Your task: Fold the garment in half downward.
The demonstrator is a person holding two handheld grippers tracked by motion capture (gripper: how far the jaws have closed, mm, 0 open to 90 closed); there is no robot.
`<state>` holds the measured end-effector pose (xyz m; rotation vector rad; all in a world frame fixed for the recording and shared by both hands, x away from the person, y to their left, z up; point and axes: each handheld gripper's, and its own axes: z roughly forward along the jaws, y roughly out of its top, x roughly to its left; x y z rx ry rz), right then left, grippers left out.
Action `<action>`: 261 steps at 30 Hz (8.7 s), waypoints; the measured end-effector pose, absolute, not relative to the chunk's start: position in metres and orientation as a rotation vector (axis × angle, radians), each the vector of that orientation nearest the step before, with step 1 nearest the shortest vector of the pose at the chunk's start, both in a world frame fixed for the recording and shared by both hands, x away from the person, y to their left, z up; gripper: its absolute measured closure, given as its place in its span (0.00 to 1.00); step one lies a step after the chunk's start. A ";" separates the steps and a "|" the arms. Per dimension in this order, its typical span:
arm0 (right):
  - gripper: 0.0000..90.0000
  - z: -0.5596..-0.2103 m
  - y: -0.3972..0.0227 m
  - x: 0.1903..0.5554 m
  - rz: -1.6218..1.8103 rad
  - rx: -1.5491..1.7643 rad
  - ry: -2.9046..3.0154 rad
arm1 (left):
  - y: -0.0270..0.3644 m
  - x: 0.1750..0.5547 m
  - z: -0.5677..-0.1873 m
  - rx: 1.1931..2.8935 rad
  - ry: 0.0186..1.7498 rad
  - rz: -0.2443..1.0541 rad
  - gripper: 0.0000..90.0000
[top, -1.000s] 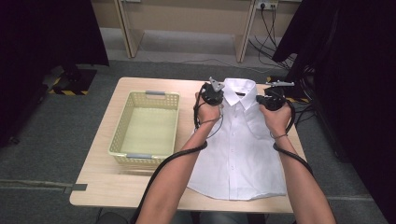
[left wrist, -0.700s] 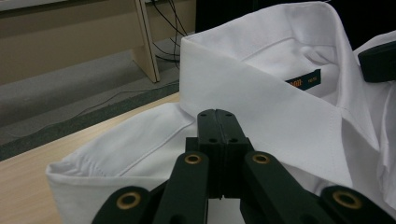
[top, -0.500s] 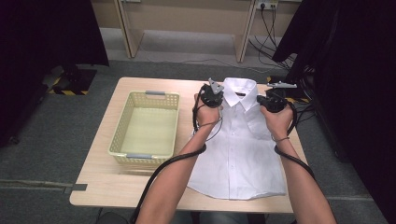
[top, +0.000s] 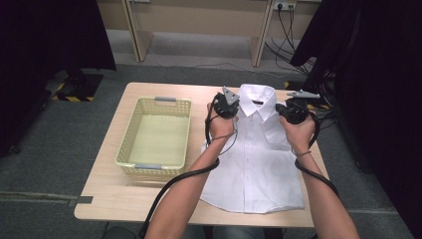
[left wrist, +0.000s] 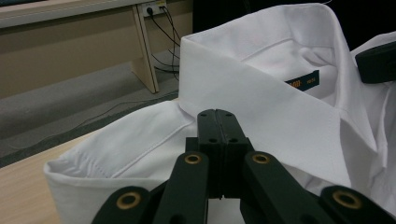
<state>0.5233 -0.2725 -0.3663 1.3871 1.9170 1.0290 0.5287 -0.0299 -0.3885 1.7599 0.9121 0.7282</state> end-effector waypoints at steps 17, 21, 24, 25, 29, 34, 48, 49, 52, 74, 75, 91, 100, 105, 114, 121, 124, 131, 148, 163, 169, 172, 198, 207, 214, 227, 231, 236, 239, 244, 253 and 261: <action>1.00 -0.356 -0.273 0.527 1.037 1.385 1.904 | -0.030 0.534 -0.378 1.752 0.904 0.743 0.99; 1.00 -0.354 -0.272 0.528 1.044 1.386 1.897 | -0.030 0.534 -0.374 1.743 0.901 0.750 0.99; 1.00 -0.352 -0.272 0.528 1.049 1.380 1.894 | -0.029 0.534 -0.371 1.740 0.896 0.756 0.99; 1.00 -0.351 -0.272 0.528 1.048 1.379 1.893 | -0.029 0.534 -0.371 1.737 0.896 0.757 0.99; 1.00 -0.348 -0.271 0.528 1.051 1.377 1.889 | -0.028 0.534 -0.368 1.735 0.894 0.765 0.99; 1.00 -0.343 -0.270 0.530 1.057 1.368 1.883 | -0.027 0.536 -0.363 1.723 0.892 0.773 0.99; 1.00 -0.338 -0.269 0.531 1.062 1.363 1.872 | -0.027 0.535 -0.357 1.709 0.881 0.787 0.99; 1.00 -0.339 -0.269 0.530 1.063 1.363 1.871 | -0.027 0.534 -0.358 1.709 0.880 0.787 0.99; 1.00 -0.341 -0.268 0.529 1.065 1.359 1.873 | -0.026 0.532 -0.363 1.703 0.889 0.783 0.99; 1.00 -0.349 -0.269 0.502 1.100 1.313 1.865 | -0.022 0.507 -0.374 1.695 0.845 0.796 0.99; 1.00 -0.350 -0.269 0.498 1.101 1.309 1.864 | -0.022 0.504 -0.374 1.696 0.840 0.800 0.99; 1.00 -0.356 -0.271 0.478 1.122 1.279 1.853 | -0.021 0.486 -0.378 1.682 0.809 0.815 0.99; 1.00 -0.361 -0.272 0.469 1.124 1.275 1.857 | -0.019 0.476 -0.384 1.679 0.807 0.801 0.99; 1.00 -0.362 -0.271 0.466 1.133 1.274 1.854 | -0.018 0.472 -0.386 1.679 0.802 0.801 0.99; 1.00 -0.364 -0.271 0.459 1.145 1.269 1.850 | -0.016 0.466 -0.389 1.675 0.797 0.802 0.99; 1.00 -0.365 -0.270 0.454 1.153 1.266 1.847 | -0.014 0.462 -0.392 1.672 0.796 0.795 0.99; 0.99 -0.366 -0.270 0.452 1.152 1.267 1.846 | -0.013 0.460 -0.394 1.669 0.797 0.789 0.99; 0.99 -0.371 -0.269 0.445 1.156 1.265 1.846 | -0.012 0.454 -0.398 1.671 0.789 0.787 0.99; 0.99 -0.379 -0.270 0.431 1.164 1.264 1.849 | -0.011 0.443 -0.405 1.686 0.774 0.786 0.99; 0.99 -0.389 -0.269 0.420 1.156 1.263 1.865 | -0.008 0.431 -0.417 1.719 0.754 0.780 0.99; 0.99 -0.393 -0.271 0.416 1.155 1.263 1.869 | -0.009 0.427 -0.420 1.725 0.747 0.776 0.99; 0.99 -0.394 -0.271 0.414 1.153 1.260 1.872 | -0.009 0.425 -0.420 1.728 0.742 0.775 0.99; 0.99 -0.401 -0.268 0.403 1.145 1.250 1.884 | -0.005 0.416 -0.432 1.752 0.735 0.763 0.99; 0.99 -0.404 -0.268 0.399 1.146 1.251 1.888 | -0.004 0.412 -0.435 1.761 0.730 0.754 0.99; 0.99 -0.406 -0.268 0.396 1.148 1.248 1.888 | -0.003 0.408 -0.437 1.766 0.726 0.752 0.99; 0.99 -0.413 -0.267 0.389 1.140 1.248 1.907 | -0.001 0.401 -0.445 1.784 0.721 0.750 0.99; 0.99 -0.416 -0.266 0.387 1.139 1.247 1.913 | -0.001 0.399 -0.449 1.793 0.721 0.747 0.99; 0.99 -0.419 -0.266 0.385 1.134 1.249 1.921 | -0.001 0.396 -0.452 1.800 0.719 0.743 0.99; 0.99 -0.420 -0.266 0.383 1.132 1.247 1.924 | -0.001 0.395 -0.454 1.805 0.718 0.741 0.99; 0.99 -0.423 -0.266 0.381 1.130 1.252 1.930 | 0.000 0.392 -0.456 1.813 0.712 0.741 0.99; 0.99 -0.428 -0.265 0.377 1.124 1.253 1.944 | 0.001 0.388 -0.462 1.834 0.709 0.739 0.99; 0.99 -0.431 -0.263 0.375 1.117 1.247 1.959 | 0.004 0.385 -0.466 1.842 0.710 0.736 0.99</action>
